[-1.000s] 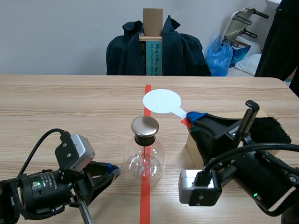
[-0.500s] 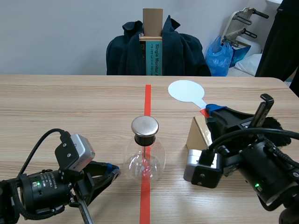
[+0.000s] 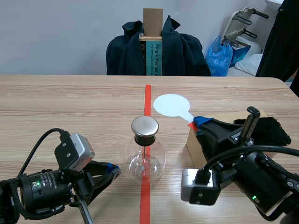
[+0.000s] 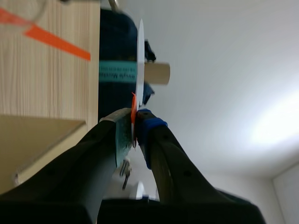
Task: Do the electroscope experiment.
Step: 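Move the plate toward and away from the electroscope, then hold the plate still at the electroscope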
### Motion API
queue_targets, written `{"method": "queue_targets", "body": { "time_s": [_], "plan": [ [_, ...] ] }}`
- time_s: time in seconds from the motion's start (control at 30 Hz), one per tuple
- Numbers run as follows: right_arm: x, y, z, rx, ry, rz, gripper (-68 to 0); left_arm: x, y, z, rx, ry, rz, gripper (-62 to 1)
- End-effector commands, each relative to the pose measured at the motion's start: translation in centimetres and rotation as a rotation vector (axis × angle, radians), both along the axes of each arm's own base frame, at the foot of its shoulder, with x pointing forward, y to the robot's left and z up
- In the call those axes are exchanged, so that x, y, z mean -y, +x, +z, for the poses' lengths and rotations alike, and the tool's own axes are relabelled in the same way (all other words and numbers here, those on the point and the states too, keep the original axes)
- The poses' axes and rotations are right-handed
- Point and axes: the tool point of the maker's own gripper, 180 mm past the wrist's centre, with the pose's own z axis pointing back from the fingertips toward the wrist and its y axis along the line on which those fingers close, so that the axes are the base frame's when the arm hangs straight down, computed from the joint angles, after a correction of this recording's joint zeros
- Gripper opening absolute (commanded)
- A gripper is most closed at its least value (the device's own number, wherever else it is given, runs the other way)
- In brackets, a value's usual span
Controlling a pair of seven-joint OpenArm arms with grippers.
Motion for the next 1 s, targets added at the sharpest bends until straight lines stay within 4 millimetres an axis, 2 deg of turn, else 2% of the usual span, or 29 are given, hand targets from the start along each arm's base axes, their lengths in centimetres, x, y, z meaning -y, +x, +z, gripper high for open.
{"method": "queue_targets", "body": {
  "time_s": [0.0, 0.27, 0.97],
  "plan": [
    [-0.4, -0.1, 1.0, 0.043, 0.007, 0.030, -66.9, 0.3, 0.3, 0.8, 0.017, -0.031, 0.002, -58.2],
    [-2.5, -2.0, 1.1, 0.059, -0.004, 0.191, -66.9, 0.3, 0.3, 0.8, 0.017, -0.031, 0.002, -58.2],
    [-2.8, -2.3, 1.0, 0.057, -0.004, 0.208, -66.9, 0.3, 0.3, 0.8, 0.017, -0.031, 0.003, -58.2]
  ]
}}
